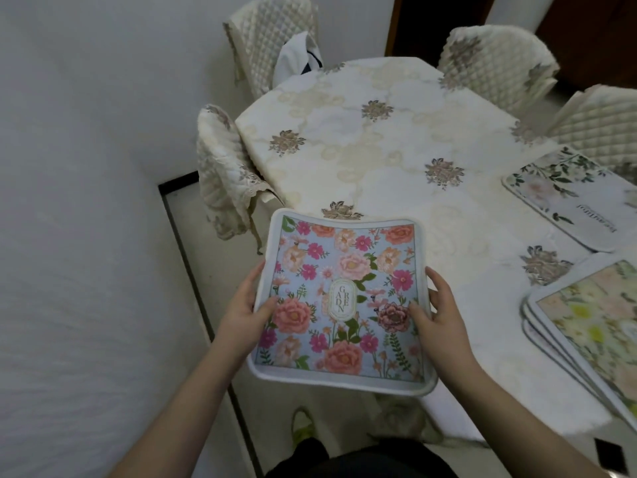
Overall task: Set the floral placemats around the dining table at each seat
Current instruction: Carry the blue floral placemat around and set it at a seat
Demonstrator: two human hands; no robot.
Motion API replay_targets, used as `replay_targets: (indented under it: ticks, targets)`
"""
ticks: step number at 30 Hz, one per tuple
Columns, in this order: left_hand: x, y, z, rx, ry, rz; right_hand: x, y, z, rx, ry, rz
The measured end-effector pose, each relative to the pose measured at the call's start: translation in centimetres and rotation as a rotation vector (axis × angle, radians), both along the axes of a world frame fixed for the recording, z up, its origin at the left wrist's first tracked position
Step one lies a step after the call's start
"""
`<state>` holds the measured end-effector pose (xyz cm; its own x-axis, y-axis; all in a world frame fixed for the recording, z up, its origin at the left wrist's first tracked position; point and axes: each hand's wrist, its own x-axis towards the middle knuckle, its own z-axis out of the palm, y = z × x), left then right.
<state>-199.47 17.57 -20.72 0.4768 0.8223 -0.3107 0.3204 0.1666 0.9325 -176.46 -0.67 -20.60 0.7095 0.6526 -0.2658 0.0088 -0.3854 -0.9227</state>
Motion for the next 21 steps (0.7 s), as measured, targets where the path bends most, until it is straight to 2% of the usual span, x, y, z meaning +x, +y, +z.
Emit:
replay_targets:
  ticks: [12,21]
  targets:
    - [4.1,3.5,-1.2,-0.086,-0.062,-0.287,-1.6,-3.4,0.7,-0.019,0.013,-0.307]
    - [10.0,2.9,-1.6,-0.126,-0.030,-0.450,0.3,-7.3,-1.6,-0.053,0.079,-0.484]
